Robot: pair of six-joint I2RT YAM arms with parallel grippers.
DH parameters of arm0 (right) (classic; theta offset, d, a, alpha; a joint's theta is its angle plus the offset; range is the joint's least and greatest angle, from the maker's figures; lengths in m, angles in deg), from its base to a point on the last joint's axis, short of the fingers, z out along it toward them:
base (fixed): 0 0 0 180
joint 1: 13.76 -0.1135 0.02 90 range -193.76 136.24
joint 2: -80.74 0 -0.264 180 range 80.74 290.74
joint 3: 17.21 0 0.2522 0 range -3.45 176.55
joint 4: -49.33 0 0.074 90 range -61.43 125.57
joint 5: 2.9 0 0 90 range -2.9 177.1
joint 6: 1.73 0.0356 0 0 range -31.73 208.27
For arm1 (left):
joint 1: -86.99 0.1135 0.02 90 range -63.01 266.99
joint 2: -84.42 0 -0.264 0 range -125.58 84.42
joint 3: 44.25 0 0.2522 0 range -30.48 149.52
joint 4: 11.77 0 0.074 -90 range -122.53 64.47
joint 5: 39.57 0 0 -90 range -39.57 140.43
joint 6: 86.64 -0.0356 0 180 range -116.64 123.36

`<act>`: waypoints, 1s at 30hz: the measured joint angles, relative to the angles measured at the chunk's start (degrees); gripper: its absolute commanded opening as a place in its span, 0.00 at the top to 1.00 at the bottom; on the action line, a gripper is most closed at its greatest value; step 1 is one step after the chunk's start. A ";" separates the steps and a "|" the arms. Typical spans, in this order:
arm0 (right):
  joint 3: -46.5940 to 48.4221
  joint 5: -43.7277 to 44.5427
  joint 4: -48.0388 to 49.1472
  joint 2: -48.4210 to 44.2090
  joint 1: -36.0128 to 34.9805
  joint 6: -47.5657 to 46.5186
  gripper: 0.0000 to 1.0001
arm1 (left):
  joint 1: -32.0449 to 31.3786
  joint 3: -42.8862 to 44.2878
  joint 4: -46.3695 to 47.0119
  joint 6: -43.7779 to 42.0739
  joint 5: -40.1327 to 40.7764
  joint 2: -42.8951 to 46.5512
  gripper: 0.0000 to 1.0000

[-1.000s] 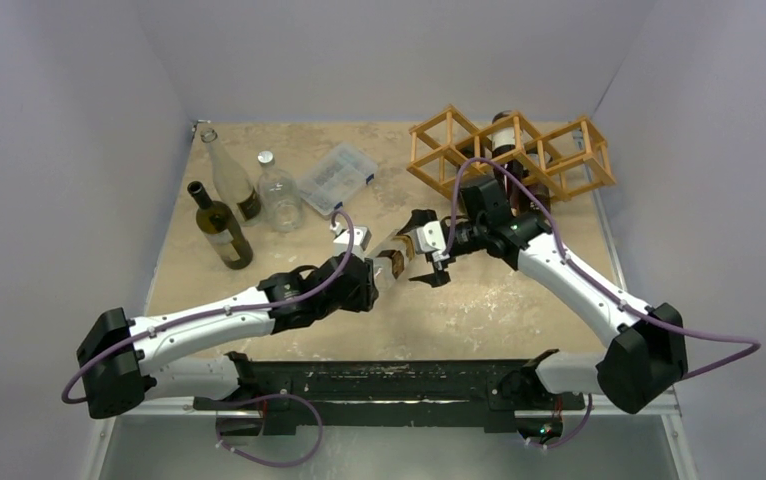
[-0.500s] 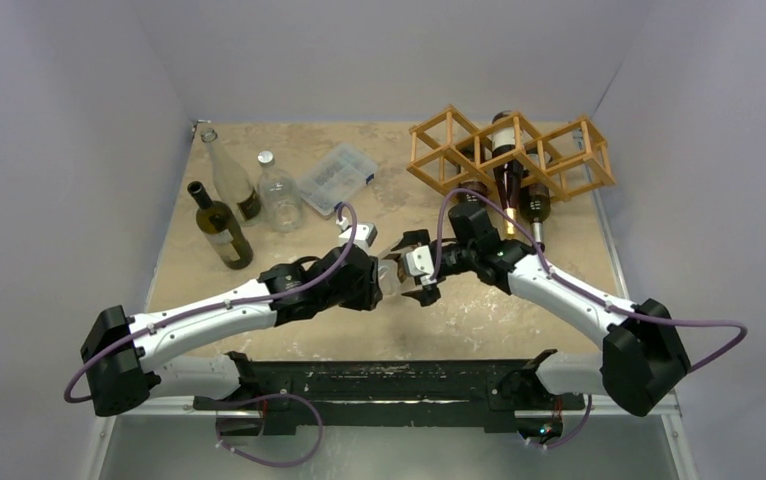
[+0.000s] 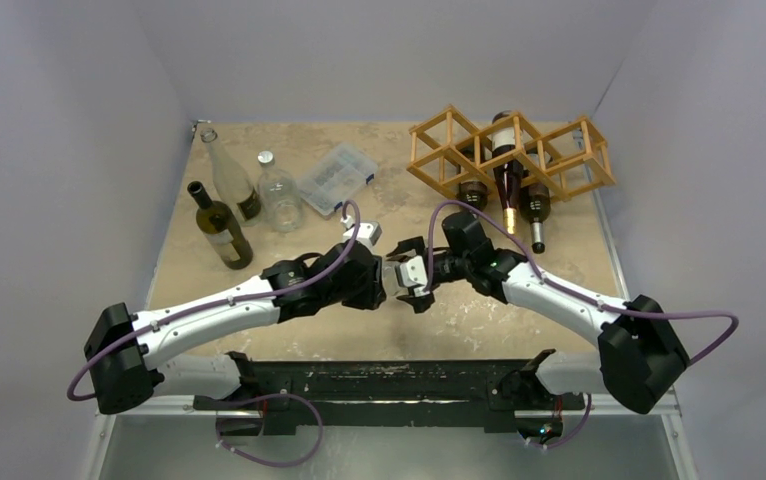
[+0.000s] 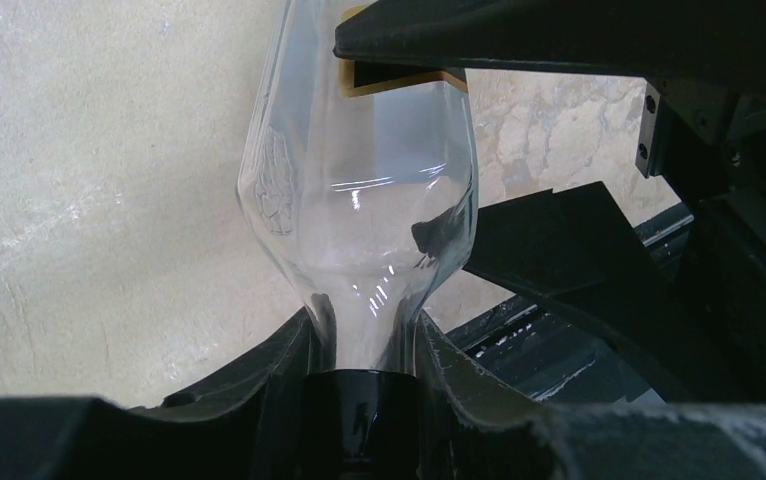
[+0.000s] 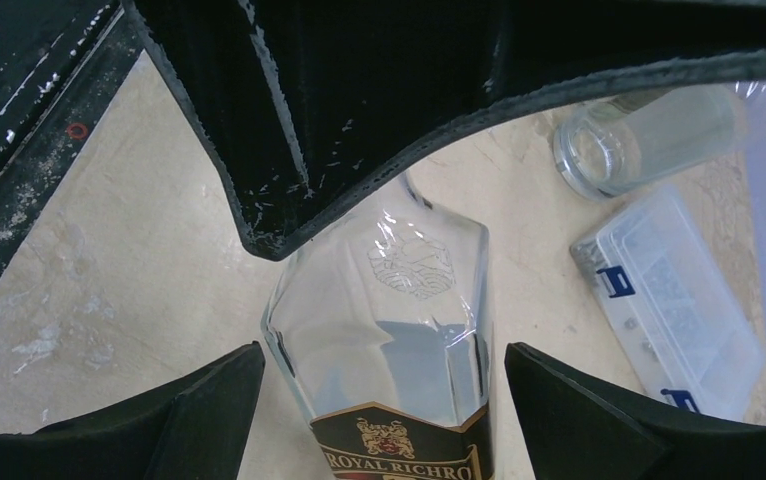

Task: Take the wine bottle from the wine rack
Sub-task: Pick up the wine bottle from the wine rack.

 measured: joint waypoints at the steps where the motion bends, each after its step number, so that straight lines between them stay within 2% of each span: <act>1: -0.42 -0.02 0.33 0.00 0.02 -0.07 0.11 | 0.00 0.02 0.07 -0.02 -0.20 -0.09 1.00; 5: -0.94 -0.11 0.96 0.17 0.02 -0.50 0.22 | 0.02 0.02 0.46 0.02 -0.72 -0.15 1.00; 10: -0.94 -0.20 1.51 0.37 0.04 -1.36 0.43 | 0.17 0.02 0.68 0.24 -1.03 -0.13 0.96; 15: -0.94 -0.17 1.62 0.37 0.07 -1.40 0.62 | 0.44 0.00 0.85 0.55 -1.14 0.02 0.75; 21: -0.90 -0.83 1.90 0.37 0.26 -0.22 0.69 | 0.55 -0.98 1.57 1.60 -1.33 1.46 0.56; 25: -0.90 -1.70 2.14 0.37 0.94 0.42 0.71 | 0.70 -1.36 3.19 2.34 -1.84 3.48 0.42; 30: -0.76 -2.47 2.21 0.48 1.73 1.31 0.71 | 0.79 -1.81 5.38 2.80 -1.86 5.53 0.30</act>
